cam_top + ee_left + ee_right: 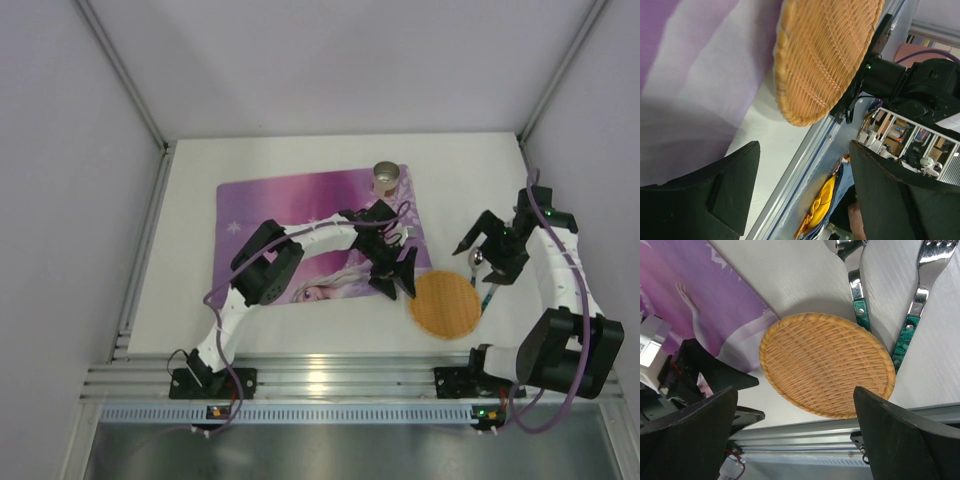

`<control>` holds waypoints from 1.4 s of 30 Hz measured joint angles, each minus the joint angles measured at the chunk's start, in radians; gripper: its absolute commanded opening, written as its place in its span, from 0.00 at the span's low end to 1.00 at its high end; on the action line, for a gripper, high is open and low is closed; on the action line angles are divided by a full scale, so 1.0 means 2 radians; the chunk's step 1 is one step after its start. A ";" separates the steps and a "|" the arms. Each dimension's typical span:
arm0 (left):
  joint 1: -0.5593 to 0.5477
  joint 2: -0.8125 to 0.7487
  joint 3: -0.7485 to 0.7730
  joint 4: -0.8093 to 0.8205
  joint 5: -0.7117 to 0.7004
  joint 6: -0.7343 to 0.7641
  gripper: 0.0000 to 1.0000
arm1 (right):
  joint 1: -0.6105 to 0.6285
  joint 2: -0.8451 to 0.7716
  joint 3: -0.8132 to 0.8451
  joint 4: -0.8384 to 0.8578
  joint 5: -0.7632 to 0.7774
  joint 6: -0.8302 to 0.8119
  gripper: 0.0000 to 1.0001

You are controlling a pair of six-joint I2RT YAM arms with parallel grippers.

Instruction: Set the dinner table for one person

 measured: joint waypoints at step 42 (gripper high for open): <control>-0.028 0.019 -0.012 0.102 -0.037 -0.083 0.00 | 0.011 0.000 -0.008 -0.007 0.008 -0.016 1.00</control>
